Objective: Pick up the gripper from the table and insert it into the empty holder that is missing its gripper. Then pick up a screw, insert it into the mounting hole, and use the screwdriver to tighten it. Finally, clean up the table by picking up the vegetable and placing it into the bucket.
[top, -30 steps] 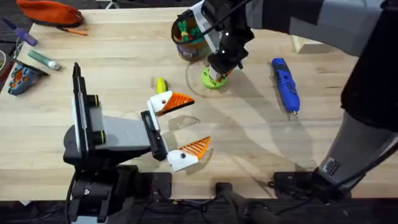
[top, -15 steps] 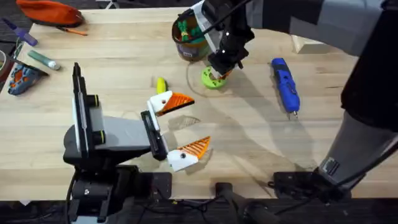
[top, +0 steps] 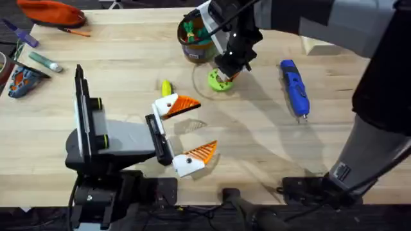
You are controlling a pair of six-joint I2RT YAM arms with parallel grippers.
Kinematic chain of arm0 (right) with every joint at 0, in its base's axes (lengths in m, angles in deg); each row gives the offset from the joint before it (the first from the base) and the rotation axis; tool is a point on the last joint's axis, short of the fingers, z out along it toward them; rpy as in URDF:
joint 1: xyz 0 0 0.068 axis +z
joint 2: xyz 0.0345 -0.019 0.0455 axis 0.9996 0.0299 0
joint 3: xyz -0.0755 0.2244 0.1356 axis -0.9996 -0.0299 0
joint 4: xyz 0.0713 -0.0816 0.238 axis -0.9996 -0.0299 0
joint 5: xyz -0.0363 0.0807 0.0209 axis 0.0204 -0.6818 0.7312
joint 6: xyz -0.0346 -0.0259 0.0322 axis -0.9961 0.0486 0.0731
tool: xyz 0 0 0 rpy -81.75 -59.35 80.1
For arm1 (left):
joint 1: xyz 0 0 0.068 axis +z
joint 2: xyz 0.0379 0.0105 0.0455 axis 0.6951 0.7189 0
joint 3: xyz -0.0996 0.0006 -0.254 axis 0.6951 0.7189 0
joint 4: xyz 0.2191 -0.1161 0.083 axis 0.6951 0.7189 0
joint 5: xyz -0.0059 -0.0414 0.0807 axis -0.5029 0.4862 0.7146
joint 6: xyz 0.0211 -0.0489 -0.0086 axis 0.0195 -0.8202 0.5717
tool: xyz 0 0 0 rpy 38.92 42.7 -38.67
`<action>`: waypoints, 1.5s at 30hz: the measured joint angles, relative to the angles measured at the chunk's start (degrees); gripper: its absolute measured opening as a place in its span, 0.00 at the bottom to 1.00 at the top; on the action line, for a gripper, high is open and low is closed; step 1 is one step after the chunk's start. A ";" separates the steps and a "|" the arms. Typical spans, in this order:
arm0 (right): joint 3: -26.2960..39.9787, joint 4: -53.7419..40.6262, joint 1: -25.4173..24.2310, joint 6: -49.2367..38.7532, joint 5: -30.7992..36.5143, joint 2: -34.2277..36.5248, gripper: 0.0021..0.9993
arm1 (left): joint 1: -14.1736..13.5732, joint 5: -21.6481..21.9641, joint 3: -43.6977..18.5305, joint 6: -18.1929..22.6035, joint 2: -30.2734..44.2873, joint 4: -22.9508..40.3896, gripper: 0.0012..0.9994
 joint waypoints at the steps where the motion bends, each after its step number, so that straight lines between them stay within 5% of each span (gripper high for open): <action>1: 0.00 0.00 -0.02 0.00 0.04 0.00 0.00 | 0.00 0.00 0.00 0.00 0.00 0.00 0.99; 45: 0.00 -1.40 -1.03 0.00 -0.03 -7.44 0.00 | 0.00 0.00 0.00 0.00 0.00 0.00 0.99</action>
